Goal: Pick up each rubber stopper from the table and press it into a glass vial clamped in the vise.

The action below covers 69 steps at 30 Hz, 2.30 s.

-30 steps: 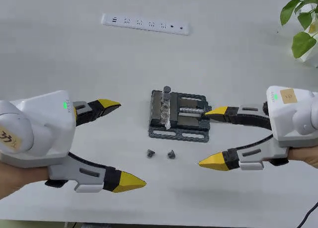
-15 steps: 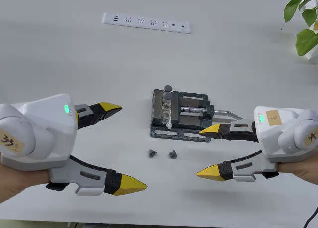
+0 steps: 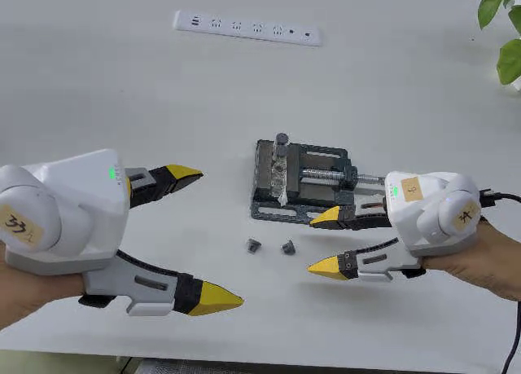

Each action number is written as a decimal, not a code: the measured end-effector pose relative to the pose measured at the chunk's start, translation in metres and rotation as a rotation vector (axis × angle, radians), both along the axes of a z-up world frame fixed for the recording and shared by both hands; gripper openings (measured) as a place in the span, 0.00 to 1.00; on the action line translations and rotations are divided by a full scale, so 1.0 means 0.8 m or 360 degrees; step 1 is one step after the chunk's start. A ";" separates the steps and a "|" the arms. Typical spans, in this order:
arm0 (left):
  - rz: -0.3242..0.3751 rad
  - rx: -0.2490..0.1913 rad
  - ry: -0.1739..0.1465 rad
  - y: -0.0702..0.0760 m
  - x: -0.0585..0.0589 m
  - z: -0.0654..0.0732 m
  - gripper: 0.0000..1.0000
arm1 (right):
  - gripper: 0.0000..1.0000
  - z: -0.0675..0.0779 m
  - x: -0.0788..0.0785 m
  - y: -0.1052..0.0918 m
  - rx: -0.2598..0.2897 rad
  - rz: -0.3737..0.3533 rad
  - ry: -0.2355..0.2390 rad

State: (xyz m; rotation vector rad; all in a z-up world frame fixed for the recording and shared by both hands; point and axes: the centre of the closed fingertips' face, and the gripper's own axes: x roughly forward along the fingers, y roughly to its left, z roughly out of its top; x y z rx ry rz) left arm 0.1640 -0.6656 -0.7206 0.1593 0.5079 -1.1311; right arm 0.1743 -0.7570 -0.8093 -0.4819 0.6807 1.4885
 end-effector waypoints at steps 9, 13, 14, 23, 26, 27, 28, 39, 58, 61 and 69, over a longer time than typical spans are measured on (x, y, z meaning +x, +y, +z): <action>0.0002 0.0003 0.0016 0.001 -0.001 -0.004 0.93 | 0.25 -0.014 0.004 0.011 -0.0033 0.0055 -0.0015; 0.0000 0.0005 0.0026 0.001 -0.001 -0.007 0.93 | 0.22 -0.018 0.004 0.016 -0.0049 0.0083 -0.0022; 0.0000 0.0004 0.0026 0.001 -0.001 -0.007 0.92 | 0.21 -0.018 0.005 0.016 -0.0048 0.0088 -0.0025; 0.0003 0.0004 0.0035 0.000 0.000 -0.008 0.92 | 0.13 -0.024 0.007 0.020 -0.0057 0.0124 -0.0013; 0.0003 0.0004 0.0036 0.000 0.000 -0.008 0.92 | 0.13 -0.027 0.006 0.020 -0.0065 0.0137 -0.0012; 0.0006 0.0003 0.0038 0.000 0.000 -0.007 0.92 | 0.13 -0.027 0.006 0.020 -0.0066 0.0139 -0.0011; 0.0009 0.0001 0.0039 0.000 0.000 -0.007 0.92 | 0.13 -0.028 0.006 0.020 -0.0068 0.0142 -0.0009; 0.0007 -0.0002 0.0040 -0.001 0.002 -0.006 0.91 | 0.09 -0.033 0.005 0.018 -0.0099 0.0165 -0.0018; -0.0001 -0.0011 0.0044 -0.005 0.001 -0.007 0.90 | 0.07 -0.034 0.005 0.016 -0.0095 0.0127 -0.0002; -0.0002 -0.0012 0.0043 -0.005 0.001 -0.007 0.90 | 0.07 -0.034 0.005 0.017 -0.0097 0.0125 -0.0003; -0.0004 -0.0014 0.0046 -0.006 0.001 -0.007 0.90 | 0.07 -0.033 0.005 0.019 -0.0089 0.0102 0.0020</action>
